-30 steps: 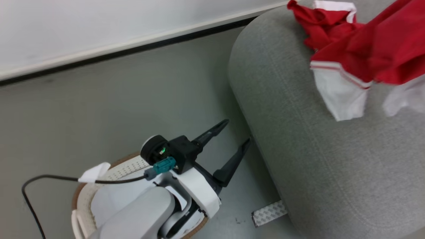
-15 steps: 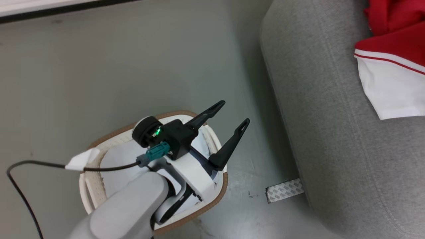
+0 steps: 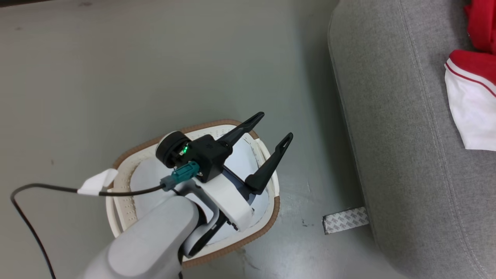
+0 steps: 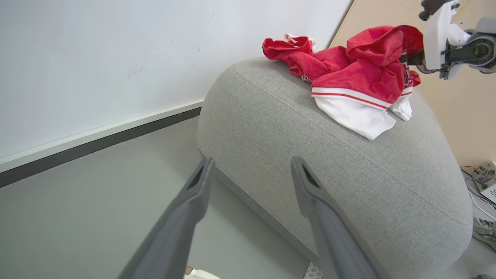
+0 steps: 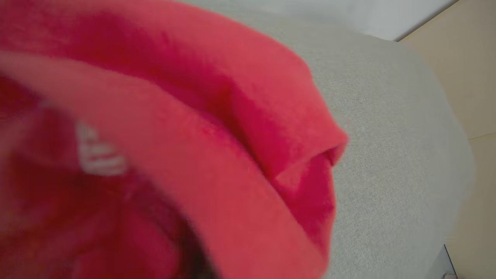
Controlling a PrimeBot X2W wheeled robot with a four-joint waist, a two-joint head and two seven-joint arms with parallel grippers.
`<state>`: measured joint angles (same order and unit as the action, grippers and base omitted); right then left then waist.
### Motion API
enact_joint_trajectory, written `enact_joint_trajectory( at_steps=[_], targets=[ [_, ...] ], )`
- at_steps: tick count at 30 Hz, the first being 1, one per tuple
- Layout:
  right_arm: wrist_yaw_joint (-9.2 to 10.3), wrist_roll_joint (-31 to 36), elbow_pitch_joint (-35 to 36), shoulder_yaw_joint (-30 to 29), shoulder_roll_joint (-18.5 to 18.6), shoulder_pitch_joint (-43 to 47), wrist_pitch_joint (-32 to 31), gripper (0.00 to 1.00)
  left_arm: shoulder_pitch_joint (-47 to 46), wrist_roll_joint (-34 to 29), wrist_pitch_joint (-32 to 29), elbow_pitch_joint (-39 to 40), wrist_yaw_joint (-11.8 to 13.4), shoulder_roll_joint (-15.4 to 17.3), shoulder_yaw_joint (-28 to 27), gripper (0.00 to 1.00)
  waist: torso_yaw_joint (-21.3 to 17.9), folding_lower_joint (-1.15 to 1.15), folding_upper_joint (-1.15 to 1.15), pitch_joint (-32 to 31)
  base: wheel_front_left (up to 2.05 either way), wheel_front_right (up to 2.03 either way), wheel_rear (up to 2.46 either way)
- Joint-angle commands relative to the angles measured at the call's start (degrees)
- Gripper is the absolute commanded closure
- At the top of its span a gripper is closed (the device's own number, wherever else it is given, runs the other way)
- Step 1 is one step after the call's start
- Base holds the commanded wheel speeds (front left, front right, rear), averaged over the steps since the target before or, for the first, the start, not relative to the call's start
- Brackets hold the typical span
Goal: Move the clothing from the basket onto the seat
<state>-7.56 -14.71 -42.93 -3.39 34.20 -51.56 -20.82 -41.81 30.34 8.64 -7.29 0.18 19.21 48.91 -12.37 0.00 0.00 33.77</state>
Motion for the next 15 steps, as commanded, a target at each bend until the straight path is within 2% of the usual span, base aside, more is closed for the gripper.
enact_joint_trajectory(
  at_steps=[1, 2, 3, 4, 9, 15],
  targets=[
    [0.15, -0.8, -1.0, 0.6, 0.1, -0.6, 0.0, 0.78, 0.1, 0.8, 0.6, -0.5, 0.0, 0.1, 0.0, 0.00, 0.1, 0.00, 0.00, -0.4, 0.00, 0.00, 0.00],
    [0.15, -1.0, -1.5, 0.9, 0.2, -0.8, 0.2, 0.70, 0.2, 0.9, 0.7, -0.7, 0.0, 0.1, -0.1, 0.00, 0.1, 0.00, 0.00, -0.7, 0.00, 0.00, 0.00],
    [0.15, -1.2, -2.0, 1.3, 0.0, -0.9, 0.1, 0.56, 0.4, 1.0, 0.8, -0.9, 0.0, 0.1, -0.1, 0.00, 0.0, 0.00, 0.00, -1.1, 0.00, 0.00, 0.00],
    [0.15, -1.5, -2.5, 1.6, 0.1, -1.1, 0.6, 0.00, 0.6, 1.1, 1.0, -1.1, 0.1, 0.0, -0.1, 0.00, 0.0, 0.00, 0.00, -1.6, 0.00, 0.00, 0.00],
    [0.15, -2.7, -3.7, 5.0, 0.9, -0.7, 0.5, 0.00, 2.0, 1.5, 2.0, -2.6, 0.3, -0.1, 0.0, 0.00, -0.7, 0.00, 0.00, -5.6, 0.00, 0.00, 0.00],
    [0.15, -5.1, -0.2, 11.7, 3.5, 1.6, -1.6, 0.00, 5.4, 3.1, 3.9, -4.7, 1.3, -0.4, -0.9, 0.00, -1.3, 0.00, 0.00, -13.5, 0.00, 0.00, 0.00]
  ],
)
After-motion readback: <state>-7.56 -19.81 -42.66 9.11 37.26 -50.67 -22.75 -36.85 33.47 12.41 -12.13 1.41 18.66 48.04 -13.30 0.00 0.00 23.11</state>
